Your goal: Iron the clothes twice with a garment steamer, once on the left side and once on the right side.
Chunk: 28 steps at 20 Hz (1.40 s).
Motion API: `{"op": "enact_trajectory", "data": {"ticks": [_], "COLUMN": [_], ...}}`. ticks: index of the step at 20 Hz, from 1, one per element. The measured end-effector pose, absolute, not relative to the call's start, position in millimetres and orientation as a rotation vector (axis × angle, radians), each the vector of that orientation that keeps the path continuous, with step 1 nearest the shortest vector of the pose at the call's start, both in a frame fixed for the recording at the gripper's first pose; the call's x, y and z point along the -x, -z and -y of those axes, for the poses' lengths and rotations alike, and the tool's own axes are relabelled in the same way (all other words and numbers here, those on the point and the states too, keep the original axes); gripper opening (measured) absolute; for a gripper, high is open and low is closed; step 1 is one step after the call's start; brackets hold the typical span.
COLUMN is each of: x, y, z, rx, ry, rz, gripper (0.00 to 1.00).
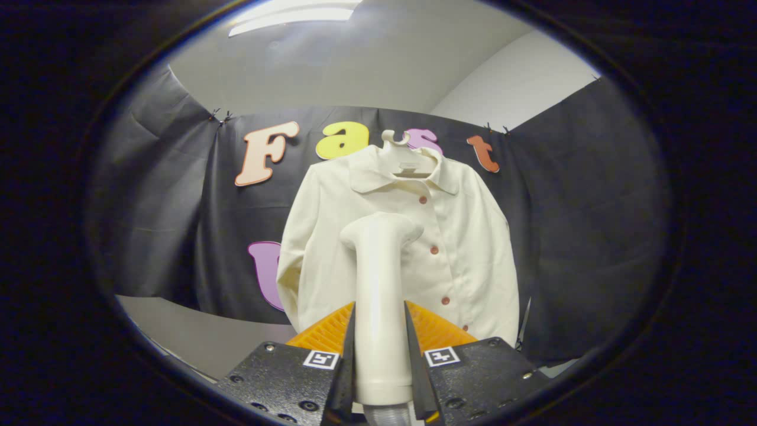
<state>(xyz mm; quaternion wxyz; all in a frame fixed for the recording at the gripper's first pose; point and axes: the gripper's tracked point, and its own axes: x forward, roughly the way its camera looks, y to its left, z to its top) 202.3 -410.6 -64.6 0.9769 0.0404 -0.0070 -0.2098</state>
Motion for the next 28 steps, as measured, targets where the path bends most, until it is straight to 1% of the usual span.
{"op": "enact_trajectory", "data": {"ticks": [6,11,22,28], "x": [-207.1,-209.7,-184.2,-168.6], "y": [73.0,108.0,168.3,199.4], "z": [423.5,420.4,416.3,405.5], "rx": [-0.090,-0.155,-0.229,-0.203], "ry": [0.431,0.388,0.372,0.359], "rz": [0.036,-0.007,-0.073,-0.101], "gripper": [0.38,0.39,0.38,0.38]}}
